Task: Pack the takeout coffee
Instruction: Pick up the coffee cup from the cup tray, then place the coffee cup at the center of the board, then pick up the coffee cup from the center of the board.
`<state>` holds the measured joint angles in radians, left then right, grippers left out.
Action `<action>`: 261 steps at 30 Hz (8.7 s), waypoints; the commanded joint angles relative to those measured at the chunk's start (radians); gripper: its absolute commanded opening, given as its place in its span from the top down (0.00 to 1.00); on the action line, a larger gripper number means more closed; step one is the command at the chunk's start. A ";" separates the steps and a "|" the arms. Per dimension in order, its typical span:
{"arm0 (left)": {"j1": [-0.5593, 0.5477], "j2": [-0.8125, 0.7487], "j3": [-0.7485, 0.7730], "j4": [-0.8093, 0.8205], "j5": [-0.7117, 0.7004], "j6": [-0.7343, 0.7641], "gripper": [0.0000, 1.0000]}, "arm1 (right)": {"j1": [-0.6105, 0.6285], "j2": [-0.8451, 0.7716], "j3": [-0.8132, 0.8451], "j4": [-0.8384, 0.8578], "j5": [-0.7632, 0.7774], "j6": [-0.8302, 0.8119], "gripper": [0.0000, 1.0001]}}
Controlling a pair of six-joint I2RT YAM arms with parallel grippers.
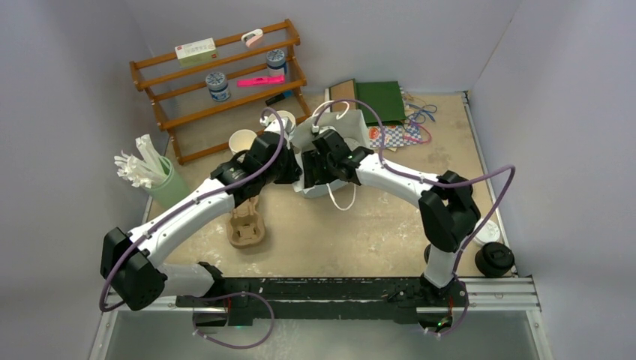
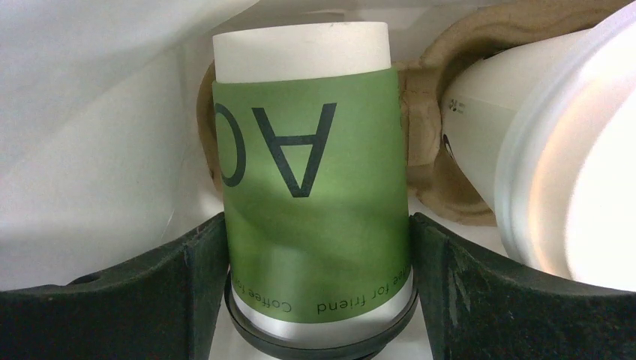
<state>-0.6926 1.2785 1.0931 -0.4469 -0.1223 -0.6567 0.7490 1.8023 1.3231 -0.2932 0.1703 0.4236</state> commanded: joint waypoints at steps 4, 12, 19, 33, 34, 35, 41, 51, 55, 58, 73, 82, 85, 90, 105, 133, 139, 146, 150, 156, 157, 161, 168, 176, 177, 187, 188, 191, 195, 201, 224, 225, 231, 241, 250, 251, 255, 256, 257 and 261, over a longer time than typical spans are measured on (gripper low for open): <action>0.020 0.051 0.074 -0.149 -0.098 0.062 1.00 | 0.001 0.096 0.045 -0.208 -0.043 -0.078 0.15; 0.028 0.036 0.054 -0.141 -0.099 0.077 1.00 | 0.000 0.196 0.130 -0.218 -0.003 -0.044 0.29; 0.033 0.022 0.037 -0.123 -0.100 0.093 1.00 | 0.000 0.185 0.197 -0.295 -0.018 -0.039 0.48; 0.032 0.001 -0.005 -0.087 -0.090 0.120 1.00 | -0.032 -0.126 0.296 -0.300 -0.100 0.051 0.64; 0.033 -0.004 -0.012 -0.081 -0.088 0.122 1.00 | -0.035 -0.136 0.302 -0.294 -0.109 0.060 0.65; 0.032 -0.005 -0.017 -0.075 -0.086 0.123 1.00 | -0.040 -0.144 0.311 -0.294 -0.118 0.069 0.65; 0.033 -0.011 -0.025 -0.044 -0.109 0.146 1.00 | -0.082 -0.166 0.460 -0.345 -0.141 0.099 0.65; 0.033 -0.017 -0.059 0.052 -0.131 0.170 1.00 | -0.167 -0.356 0.259 -0.066 -0.176 0.254 0.69; 0.033 -0.005 -0.016 0.052 -0.139 0.170 1.00 | -0.196 -0.371 0.340 -0.098 -0.228 0.273 0.70; 0.033 0.039 0.079 0.003 -0.164 0.173 1.00 | -0.217 -0.385 0.462 -0.216 -0.236 0.265 0.70; 0.031 0.183 0.333 -0.073 -0.183 0.057 0.50 | -0.245 -0.687 0.356 -0.978 -0.207 0.300 0.71; 0.031 0.056 0.443 -0.239 -0.294 0.142 0.24 | -0.245 -0.664 -0.048 -1.012 -0.565 0.263 0.62; 0.031 -0.001 0.441 -0.262 -0.279 0.174 0.23 | -0.246 -0.604 -0.133 -1.013 -0.662 0.225 0.61; 0.031 -0.116 0.319 -0.203 0.055 0.247 0.26 | -0.244 -0.482 -0.218 -1.016 -0.784 0.156 0.56; -0.240 -0.320 -0.162 0.258 0.224 0.341 0.23 | -0.256 -0.359 -0.440 -0.472 -1.012 0.912 0.44; -0.242 0.015 -0.262 0.301 0.281 0.194 0.19 | -0.284 -0.050 -0.291 -0.493 -0.885 0.880 0.08; -0.242 0.096 -0.269 0.346 0.251 0.215 0.22 | -0.315 -0.083 -0.221 -0.568 -0.847 0.842 0.01; -0.242 0.125 -0.239 0.364 0.249 0.206 0.23 | -0.377 -0.145 -0.039 -0.767 -0.633 0.712 0.01; -0.241 0.119 -0.224 0.351 0.228 0.209 0.22 | -0.382 -0.168 0.017 -0.841 -0.536 0.595 0.01; -0.240 0.035 -0.154 0.219 0.162 0.218 0.19 | -0.381 -0.265 0.058 -0.854 -0.371 0.460 0.01; -0.241 0.007 -0.140 0.187 0.145 0.218 0.18 | -0.376 -0.291 0.056 -0.838 -0.363 0.428 0.01; -0.238 -0.124 -0.108 0.067 0.059 0.206 0.15 | -0.304 -0.423 0.003 -0.715 -0.325 0.361 0.01; -0.181 -0.229 -0.055 -0.038 -0.009 0.136 0.16 | 0.034 -0.575 -0.097 -0.566 -0.142 0.349 0.02; 0.030 -0.127 0.089 -0.205 -0.136 0.108 0.00 | 0.372 -0.391 0.020 -0.762 0.192 0.548 0.01; 0.037 -0.113 0.115 -0.217 -0.153 0.127 0.00 | 0.384 -0.364 0.036 -0.775 0.211 0.558 0.01; 0.122 -0.101 0.155 -0.168 -0.118 0.194 0.01 | 0.395 -0.259 0.093 -0.833 0.285 0.603 0.17; 0.125 -0.102 0.150 -0.168 -0.120 0.193 0.01 | 0.395 -0.262 0.085 -0.826 0.270 0.604 0.20; 0.134 -0.105 0.139 -0.172 -0.123 0.190 0.01 | 0.395 -0.270 0.053 -0.802 0.248 0.602 0.22; 0.144 -0.115 0.134 -0.180 -0.136 0.189 0.02 | 0.395 -0.271 0.040 -0.766 0.240 0.588 0.25; 0.155 -0.117 0.146 -0.197 -0.154 0.192 0.03 | 0.391 -0.279 0.005 -0.732 0.220 0.585 0.25; 0.162 -0.071 0.228 -0.228 -0.159 0.227 0.04 | 0.346 -0.285 -0.015 -0.680 0.255 0.552 0.12; 0.162 -0.070 0.228 -0.227 -0.159 0.226 0.04 | 0.341 -0.287 -0.017 -0.678 0.256 0.548 0.12; 0.163 -0.062 0.233 -0.218 -0.161 0.225 0.04 | 0.303 -0.289 -0.026 -0.635 0.237 0.511 0.19; 0.170 -0.039 0.289 -0.212 -0.212 0.263 0.04 | 0.277 -0.257 -0.046 -0.614 0.192 0.469 0.20; 0.296 0.018 0.370 -0.161 -0.127 0.304 0.04 | 0.267 -0.247 -0.064 -0.597 0.163 0.440 0.20; 0.317 0.025 0.381 -0.149 -0.105 0.309 0.04 | 0.265 -0.243 -0.063 -0.596 0.161 0.435 0.20; 0.390 0.071 0.435 -0.097 -0.019 0.343 0.02 | 0.261 -0.222 -0.053 -0.592 0.148 0.404 0.19; 0.407 0.085 0.449 -0.082 0.012 0.356 0.02 | 0.261 -0.218 -0.047 -0.596 0.150 0.399 0.19; 0.418 0.102 0.467 -0.073 0.042 0.367 0.02 | 0.261 -0.215 -0.040 -0.600 0.150 0.392 0.20; 0.437 0.160 0.518 -0.004 0.192 0.442 0.02 | 0.262 -0.240 0.015 -0.621 0.172 0.343 0.33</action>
<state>-0.2714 1.4033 1.5414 -0.5694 -0.1123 -0.3096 1.0138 1.5524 1.2922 -0.8921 0.3286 0.8215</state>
